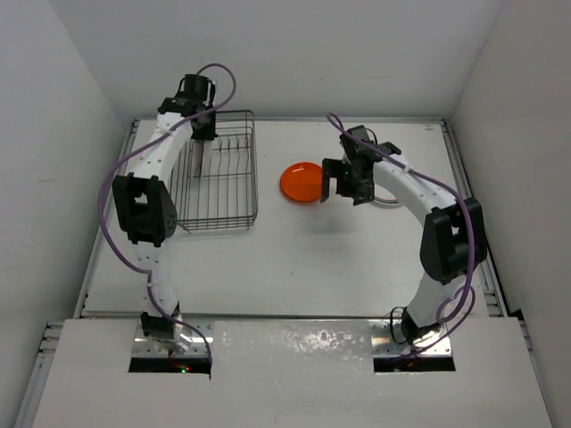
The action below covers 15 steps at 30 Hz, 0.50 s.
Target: Unload the plates from the dish rack
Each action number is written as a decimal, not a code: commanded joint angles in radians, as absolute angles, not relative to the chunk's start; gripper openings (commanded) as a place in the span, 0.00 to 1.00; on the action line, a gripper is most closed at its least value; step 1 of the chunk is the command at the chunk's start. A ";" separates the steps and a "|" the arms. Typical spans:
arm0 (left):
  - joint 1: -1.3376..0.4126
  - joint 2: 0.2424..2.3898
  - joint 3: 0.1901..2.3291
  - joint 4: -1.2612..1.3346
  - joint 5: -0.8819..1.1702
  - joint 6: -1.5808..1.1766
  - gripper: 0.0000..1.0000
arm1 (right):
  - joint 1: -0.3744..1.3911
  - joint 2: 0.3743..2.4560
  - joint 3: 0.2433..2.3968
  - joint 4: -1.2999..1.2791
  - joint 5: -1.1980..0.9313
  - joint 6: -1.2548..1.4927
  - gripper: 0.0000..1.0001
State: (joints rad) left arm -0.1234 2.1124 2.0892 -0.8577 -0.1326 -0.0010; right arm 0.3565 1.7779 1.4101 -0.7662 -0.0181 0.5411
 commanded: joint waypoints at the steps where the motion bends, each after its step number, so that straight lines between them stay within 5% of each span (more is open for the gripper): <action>1: -0.120 2.013 2.134 -0.812 -0.120 0.100 0.00 | 0.364 1.766 1.414 -0.749 -0.003 0.597 0.99; 11: -0.119 1.800 2.115 -0.680 0.427 0.255 0.00 | 0.335 1.704 1.549 -0.842 -0.064 0.767 0.99; 15: -0.260 1.703 2.033 -0.625 0.283 0.343 0.00 | 0.227 1.664 1.580 -0.776 -0.247 0.926 0.99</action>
